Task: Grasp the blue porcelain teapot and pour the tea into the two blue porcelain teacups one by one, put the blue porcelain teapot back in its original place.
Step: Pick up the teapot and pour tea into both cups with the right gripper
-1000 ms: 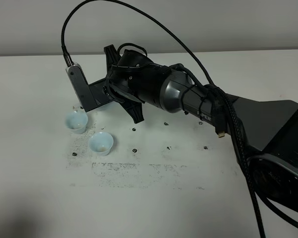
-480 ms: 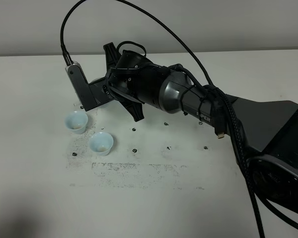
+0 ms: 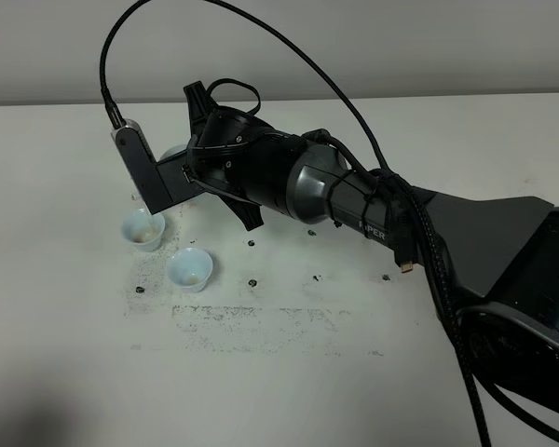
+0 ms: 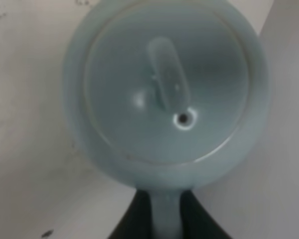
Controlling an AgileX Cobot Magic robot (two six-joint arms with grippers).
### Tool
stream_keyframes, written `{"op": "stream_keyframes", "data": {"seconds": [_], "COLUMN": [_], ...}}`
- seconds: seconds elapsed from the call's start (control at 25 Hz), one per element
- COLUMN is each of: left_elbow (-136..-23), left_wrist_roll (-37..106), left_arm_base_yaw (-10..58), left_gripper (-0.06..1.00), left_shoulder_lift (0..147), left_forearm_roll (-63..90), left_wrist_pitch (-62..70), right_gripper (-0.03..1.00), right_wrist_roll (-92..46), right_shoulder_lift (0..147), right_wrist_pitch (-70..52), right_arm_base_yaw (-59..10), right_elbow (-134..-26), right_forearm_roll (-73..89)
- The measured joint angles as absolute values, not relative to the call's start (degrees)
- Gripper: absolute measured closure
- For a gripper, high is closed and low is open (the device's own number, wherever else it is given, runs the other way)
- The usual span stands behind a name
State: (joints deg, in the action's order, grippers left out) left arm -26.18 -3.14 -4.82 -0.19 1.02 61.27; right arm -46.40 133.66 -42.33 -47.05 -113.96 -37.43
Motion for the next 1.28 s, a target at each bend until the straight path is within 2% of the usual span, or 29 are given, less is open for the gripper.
{"op": "stream_keyframes", "data": {"seconds": [1.28], "left_elbow": [-26.2], "left_wrist_roll": [-3.1], "left_arm_base_yaw": [-4.8], "left_gripper": [0.19], "left_shoulder_lift": [-0.2], "left_forearm_roll": [0.0], "left_wrist_pitch": [61.3], "right_gripper": [0.93], "right_wrist_roll": [-41.9], "right_shoulder_lift": [133.7], "right_wrist_pitch": [-44.7], "right_arm_base_yaw": [-48.7], "right_elbow": [-114.0], "right_forearm_roll": [-43.6]}}
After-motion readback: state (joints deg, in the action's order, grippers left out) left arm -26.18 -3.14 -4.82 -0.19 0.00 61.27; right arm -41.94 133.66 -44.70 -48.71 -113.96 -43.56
